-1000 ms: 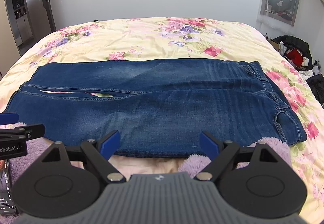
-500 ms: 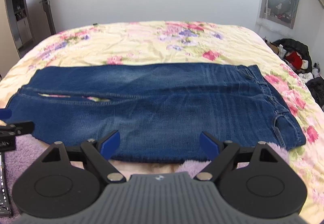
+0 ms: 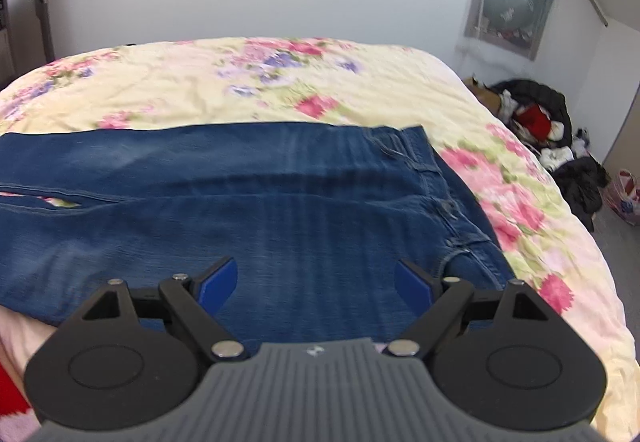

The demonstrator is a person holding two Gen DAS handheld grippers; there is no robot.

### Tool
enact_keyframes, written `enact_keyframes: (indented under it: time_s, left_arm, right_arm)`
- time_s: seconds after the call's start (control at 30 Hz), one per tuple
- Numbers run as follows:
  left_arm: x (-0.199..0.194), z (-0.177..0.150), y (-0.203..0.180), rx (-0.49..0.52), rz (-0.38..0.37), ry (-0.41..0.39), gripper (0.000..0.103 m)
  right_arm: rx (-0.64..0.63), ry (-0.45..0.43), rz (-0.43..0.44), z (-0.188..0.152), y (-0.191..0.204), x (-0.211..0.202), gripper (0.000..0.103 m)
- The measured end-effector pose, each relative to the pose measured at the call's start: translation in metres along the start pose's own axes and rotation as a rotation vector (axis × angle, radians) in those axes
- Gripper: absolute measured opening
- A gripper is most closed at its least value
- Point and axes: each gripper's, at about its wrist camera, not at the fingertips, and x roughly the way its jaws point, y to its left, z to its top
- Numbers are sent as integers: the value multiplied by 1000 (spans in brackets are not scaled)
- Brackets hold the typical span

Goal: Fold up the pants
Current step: 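Grasp the jeans leg hem with the left gripper while the right gripper grasps the waistband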

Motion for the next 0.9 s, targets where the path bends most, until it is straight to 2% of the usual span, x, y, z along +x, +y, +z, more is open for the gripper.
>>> enact_keyframes:
  time_s: [0.13, 0.2, 0.3, 0.37, 0.5, 0.57, 0.63, 0.77, 0.8, 0.87, 0.9]
  left_arm:
    - [31, -18, 8, 146, -6, 61, 48]
    - [47, -28, 9, 236, -2, 95, 48]
    - [68, -43, 6, 424, 29, 135, 48]
    - [82, -52, 5, 521, 35, 169, 48]
    - [106, -72, -1, 682, -13, 253, 51]
    - [118, -84, -5, 754, -49, 304, 57]
    - [129, -96, -11, 821, -40, 325, 62]
    - [146, -105, -21, 829, -8, 346, 62]
    - [149, -105, -22, 824, 8, 352, 60]
    - [144, -102, -24, 804, 22, 341, 39]
    - [143, -96, -25, 789, 39, 328, 26]
  right_arm:
    - [36, 43, -35, 0, -40, 19, 80]
    - [37, 71, -51, 0, -55, 27, 59]
    - [28, 107, -71, -3, -73, 38, 44]
    - [13, 126, -70, -6, -80, 44, 39]
    - [16, 170, -65, -12, -94, 54, 37]
    - [21, 189, -76, -15, -98, 58, 37]
    - [25, 208, -85, -19, -101, 61, 37]
    - [43, 236, -86, -23, -105, 68, 37]
    - [49, 241, -83, -24, -106, 69, 37]
    - [49, 245, -83, -24, -107, 71, 37]
    - [43, 247, -84, -24, -107, 70, 37]
